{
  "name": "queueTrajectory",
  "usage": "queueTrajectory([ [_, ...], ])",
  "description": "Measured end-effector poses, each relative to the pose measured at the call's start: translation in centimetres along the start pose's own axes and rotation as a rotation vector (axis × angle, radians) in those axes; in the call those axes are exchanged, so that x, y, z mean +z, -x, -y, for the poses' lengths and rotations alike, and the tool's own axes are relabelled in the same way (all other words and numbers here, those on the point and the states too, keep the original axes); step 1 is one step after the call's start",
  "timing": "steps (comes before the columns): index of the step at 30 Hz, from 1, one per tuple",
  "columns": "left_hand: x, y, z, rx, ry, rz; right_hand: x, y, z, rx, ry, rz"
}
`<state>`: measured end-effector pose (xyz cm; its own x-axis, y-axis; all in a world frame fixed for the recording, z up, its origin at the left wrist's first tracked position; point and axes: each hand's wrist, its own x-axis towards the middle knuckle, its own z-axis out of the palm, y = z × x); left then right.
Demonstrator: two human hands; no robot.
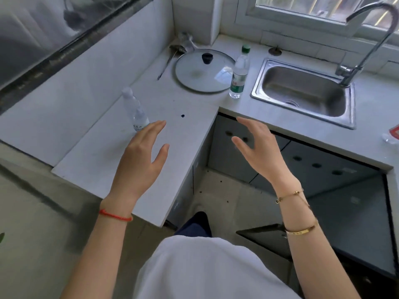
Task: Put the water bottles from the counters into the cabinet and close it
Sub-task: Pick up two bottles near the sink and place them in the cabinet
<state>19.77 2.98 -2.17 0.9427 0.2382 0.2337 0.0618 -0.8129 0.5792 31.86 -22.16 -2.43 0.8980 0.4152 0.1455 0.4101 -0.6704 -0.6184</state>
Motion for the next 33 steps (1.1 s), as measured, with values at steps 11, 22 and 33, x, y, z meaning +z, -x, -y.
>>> queueTrajectory([
  [11,-0.3,-8.7,1.6,-0.128,-0.029,-0.064,1.6,-13.0,0.4,-0.108,-0.008,0.12],
  [22,-0.3,-12.9,4.8,-0.32,-0.126,-0.248,3.0,-21.1,-0.2,-0.226,0.007,0.251],
  [33,2.4,-19.2,9.7,-0.628,-0.164,-0.149,2.8,-26.3,-1.6,-0.255,0.0,0.265],
])
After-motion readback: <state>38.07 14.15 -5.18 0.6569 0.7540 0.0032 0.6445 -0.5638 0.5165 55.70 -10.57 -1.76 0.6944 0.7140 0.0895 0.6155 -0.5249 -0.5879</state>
